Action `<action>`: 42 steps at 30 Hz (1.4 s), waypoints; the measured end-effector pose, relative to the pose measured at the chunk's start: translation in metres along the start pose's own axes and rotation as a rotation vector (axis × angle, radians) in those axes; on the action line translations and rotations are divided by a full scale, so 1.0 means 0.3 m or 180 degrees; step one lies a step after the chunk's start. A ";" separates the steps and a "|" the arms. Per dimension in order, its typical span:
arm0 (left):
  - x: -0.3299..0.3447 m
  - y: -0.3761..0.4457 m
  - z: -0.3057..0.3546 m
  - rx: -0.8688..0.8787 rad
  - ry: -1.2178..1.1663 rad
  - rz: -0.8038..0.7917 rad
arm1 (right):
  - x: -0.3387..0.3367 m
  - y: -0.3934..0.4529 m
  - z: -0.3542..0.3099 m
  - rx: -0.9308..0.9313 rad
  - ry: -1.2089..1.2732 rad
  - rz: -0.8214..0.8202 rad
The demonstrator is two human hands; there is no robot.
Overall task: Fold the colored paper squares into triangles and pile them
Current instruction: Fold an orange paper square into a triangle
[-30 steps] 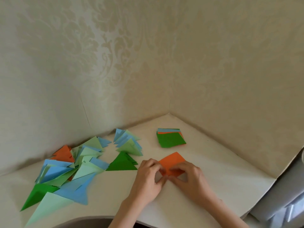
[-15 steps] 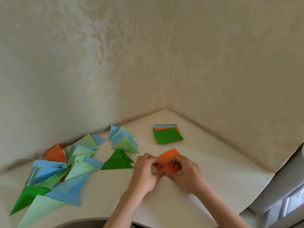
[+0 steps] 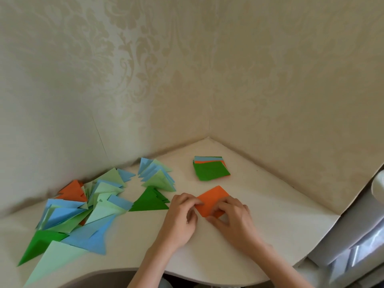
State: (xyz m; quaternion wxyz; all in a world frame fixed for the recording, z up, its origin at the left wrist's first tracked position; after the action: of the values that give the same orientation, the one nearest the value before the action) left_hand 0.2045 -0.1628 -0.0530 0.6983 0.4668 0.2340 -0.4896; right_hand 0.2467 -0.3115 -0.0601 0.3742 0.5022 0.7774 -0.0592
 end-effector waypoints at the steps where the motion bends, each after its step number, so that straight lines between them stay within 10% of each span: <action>1: -0.004 0.000 0.003 0.0012 -0.0030 -0.0003 | 0.007 -0.001 -0.009 -0.0045 -0.0068 0.0014; 17: -0.010 -0.011 0.007 0.0169 -0.0073 0.0103 | -0.054 0.032 -0.039 -0.0374 0.0876 -0.0575; 42: 0.011 0.019 -0.007 -0.0203 0.0008 0.0180 | -0.023 0.030 0.000 -0.0088 -0.0154 0.0577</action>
State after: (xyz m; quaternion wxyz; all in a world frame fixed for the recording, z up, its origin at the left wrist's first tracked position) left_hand 0.2111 -0.1620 -0.0540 0.7261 0.4513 0.2371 -0.4614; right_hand 0.2556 -0.3120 -0.0531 0.4036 0.5637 0.7202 -0.0265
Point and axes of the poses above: each hand's wrist, its own y-axis towards the middle knuckle, its own x-axis out of the palm, z = x × y, the point moved 8 cm from there along y, towards the middle knuckle, and after that the axes turned 15 degrees about y, right-handed, at the moved point
